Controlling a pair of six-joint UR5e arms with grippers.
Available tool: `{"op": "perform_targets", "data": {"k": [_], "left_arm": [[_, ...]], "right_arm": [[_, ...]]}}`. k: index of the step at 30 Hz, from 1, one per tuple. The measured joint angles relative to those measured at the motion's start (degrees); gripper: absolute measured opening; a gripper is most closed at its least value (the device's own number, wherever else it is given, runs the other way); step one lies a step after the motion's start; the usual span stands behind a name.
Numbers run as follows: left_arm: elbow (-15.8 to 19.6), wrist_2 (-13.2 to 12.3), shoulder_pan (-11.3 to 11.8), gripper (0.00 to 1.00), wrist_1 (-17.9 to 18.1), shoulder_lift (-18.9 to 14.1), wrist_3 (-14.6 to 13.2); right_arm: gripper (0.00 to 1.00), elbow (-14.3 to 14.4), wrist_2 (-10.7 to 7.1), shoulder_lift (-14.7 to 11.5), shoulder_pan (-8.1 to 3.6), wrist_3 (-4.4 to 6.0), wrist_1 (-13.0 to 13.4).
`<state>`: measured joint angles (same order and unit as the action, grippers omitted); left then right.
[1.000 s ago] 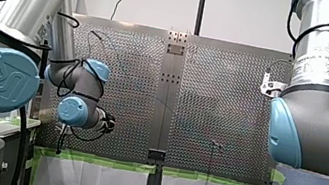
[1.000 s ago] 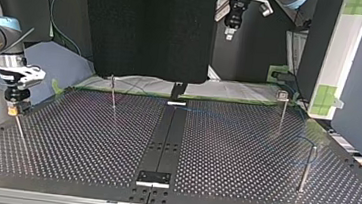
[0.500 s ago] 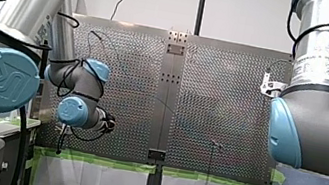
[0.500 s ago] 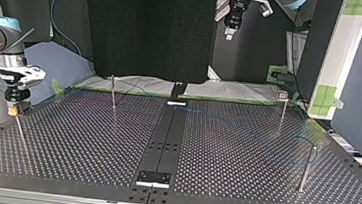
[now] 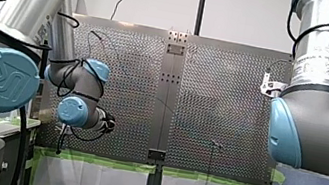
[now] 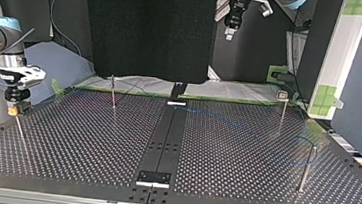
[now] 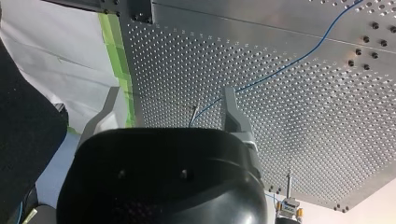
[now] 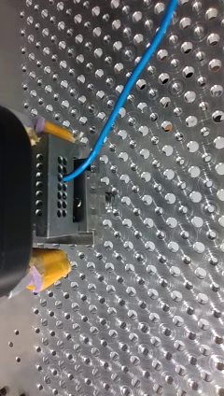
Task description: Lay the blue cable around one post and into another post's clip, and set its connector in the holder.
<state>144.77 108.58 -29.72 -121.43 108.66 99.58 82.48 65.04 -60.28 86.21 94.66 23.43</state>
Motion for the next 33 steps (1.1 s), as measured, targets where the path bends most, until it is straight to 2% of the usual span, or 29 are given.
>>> {"op": "perform_targets", "data": {"k": [8, 18, 28, 33], "left_arm": [[0.0, 0.6, 0.0, 1.0, 0.5, 0.0, 0.9], [0.0, 4.4, 0.0, 1.0, 2.7, 0.0, 3.4], [0.0, 4.7, -0.8, 1.0, 3.7, 0.0, 3.7], [0.0, 4.1, -0.9, 1.0, 5.7, 0.0, 3.8]], "right_arm": [[1.0, 0.0, 0.0, 0.0, 0.0, 0.0, 0.0], [1.0, 0.0, 0.0, 0.0, 0.0, 0.0, 0.0], [1.0, 0.0, 0.0, 0.0, 0.0, 0.0, 0.0], [1.0, 0.0, 0.0, 0.0, 0.0, 0.0, 0.0]]}}
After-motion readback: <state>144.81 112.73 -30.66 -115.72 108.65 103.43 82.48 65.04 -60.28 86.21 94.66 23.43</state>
